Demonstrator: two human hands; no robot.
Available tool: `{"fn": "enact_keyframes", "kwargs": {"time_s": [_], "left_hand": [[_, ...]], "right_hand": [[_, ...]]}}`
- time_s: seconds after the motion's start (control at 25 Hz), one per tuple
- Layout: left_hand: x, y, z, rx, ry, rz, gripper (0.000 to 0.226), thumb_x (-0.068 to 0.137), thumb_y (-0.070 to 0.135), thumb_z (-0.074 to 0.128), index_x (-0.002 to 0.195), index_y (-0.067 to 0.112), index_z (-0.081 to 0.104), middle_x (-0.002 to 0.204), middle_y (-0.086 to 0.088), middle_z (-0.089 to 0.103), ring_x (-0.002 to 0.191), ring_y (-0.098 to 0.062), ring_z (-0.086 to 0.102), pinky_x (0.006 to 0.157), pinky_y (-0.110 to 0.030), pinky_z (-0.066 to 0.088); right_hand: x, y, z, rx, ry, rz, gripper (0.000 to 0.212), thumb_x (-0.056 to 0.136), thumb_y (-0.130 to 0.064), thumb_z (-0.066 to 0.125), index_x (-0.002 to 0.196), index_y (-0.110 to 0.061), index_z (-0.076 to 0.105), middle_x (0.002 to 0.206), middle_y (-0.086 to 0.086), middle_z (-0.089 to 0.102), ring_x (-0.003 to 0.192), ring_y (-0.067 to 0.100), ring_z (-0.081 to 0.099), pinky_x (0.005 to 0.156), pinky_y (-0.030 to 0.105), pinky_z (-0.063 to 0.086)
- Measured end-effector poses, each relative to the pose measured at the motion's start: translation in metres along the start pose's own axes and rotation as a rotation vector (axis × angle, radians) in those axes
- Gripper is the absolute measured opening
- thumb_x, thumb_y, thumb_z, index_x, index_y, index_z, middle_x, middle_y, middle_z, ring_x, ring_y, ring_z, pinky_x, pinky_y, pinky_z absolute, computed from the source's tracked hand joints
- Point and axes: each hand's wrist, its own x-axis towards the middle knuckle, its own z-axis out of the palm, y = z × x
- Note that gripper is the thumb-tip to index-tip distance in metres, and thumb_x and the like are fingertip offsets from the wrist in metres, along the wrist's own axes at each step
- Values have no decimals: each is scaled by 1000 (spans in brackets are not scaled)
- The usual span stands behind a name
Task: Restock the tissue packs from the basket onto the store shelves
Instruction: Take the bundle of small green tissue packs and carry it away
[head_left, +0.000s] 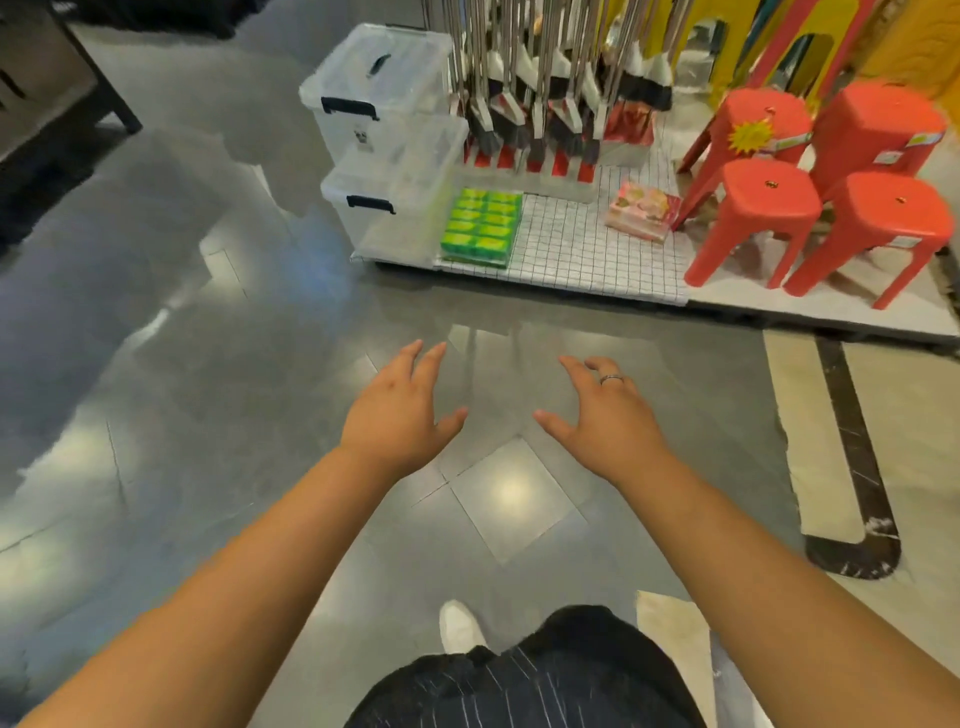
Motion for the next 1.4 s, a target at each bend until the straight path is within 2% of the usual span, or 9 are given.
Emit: {"fn": "enact_keyframes", "kwargs": {"time_s": [0.12,0.28,0.4,0.84,1.0,1.24,1.4], "left_hand": [[84,-21,-14,-5,-33,4,78,92,52,51,153,23,13,160,-7,14,145,-26,20,114,-36,23],[200,-45,-14,-17,-35,24,83,91,51,52,154,20,8,157,-9,21,143,-27,24,114,-37,24],[280,-53,-11,-57,-98,4,84,91,50,53,154,18,8,156,-9,23,142,-27,25,113,-35,23],[583,-106,-18,-246,-161,-215,81,89,48,59,153,19,18,154,-7,31,140,-24,32,114,-37,29],[696,-140,-6,-267,-160,-227,82,87,45,63,152,17,21,153,-7,34,139,-25,33,113,-37,27],[856,-177,12,-439,-347,-351,79,90,44,61,152,17,20,156,-7,28,142,-24,27,113,-33,23],[935,-185,38,-528,-368,-379,71,91,37,62,149,16,28,151,-10,36,138,-24,34,104,-25,28]], "right_hand": [[79,-14,-8,18,-37,29,77,88,-61,52,152,-28,22,153,8,27,134,30,36,107,43,37],[203,-10,-17,38,-32,44,77,88,-60,52,152,-28,23,153,9,27,135,30,35,107,45,38],[304,-6,-18,66,-29,38,78,88,-60,53,152,-26,25,153,11,29,136,31,36,108,44,37],[644,-8,-73,-47,-153,-25,75,88,-57,55,151,-26,27,153,12,29,133,35,37,100,45,41],[766,-11,-67,-91,-159,-19,76,88,-58,55,150,-25,27,152,14,31,131,36,39,98,45,42],[934,-18,-53,-55,-255,30,75,88,-55,57,151,-24,28,151,17,29,131,40,38,100,47,41],[1029,2,-27,-49,-292,24,77,87,-55,59,150,-23,29,151,17,30,131,40,38,101,49,40]]}}
